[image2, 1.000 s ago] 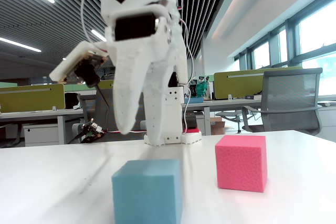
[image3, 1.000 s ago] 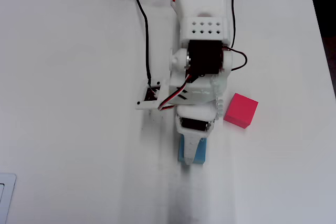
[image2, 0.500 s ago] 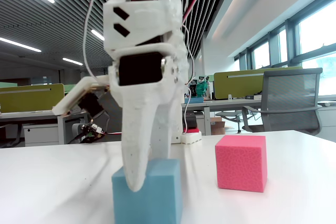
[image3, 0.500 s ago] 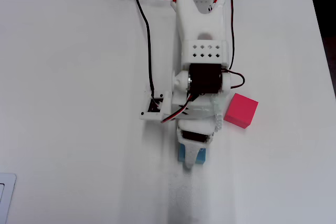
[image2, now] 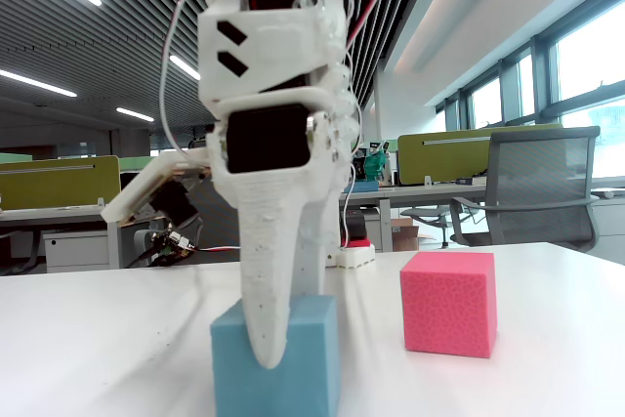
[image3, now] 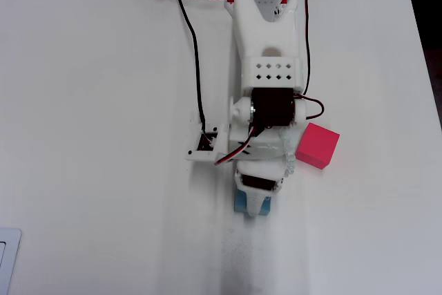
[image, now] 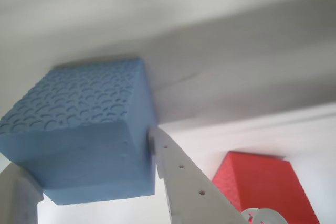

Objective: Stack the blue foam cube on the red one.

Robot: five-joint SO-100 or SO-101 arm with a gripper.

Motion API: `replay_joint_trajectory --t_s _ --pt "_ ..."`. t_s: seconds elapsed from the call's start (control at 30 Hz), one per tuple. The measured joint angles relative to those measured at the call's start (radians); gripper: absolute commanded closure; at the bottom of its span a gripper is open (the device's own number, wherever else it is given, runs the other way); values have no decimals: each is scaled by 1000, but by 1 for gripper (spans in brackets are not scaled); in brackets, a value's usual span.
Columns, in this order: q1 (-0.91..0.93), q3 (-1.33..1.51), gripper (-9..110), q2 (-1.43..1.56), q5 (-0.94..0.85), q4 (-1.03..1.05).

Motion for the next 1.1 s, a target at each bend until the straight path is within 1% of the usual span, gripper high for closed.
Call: replay_joint_trajectory --t_s 0.23,0.43,0.63,0.9,1.1 --pt "-2 18 81 152 0 35" --pt "-40 18 81 307 0 149" --pt "-140 40 81 443 0 288" --pt "-290 160 82 471 9 319" --pt "-334 213 81 469 9 316"
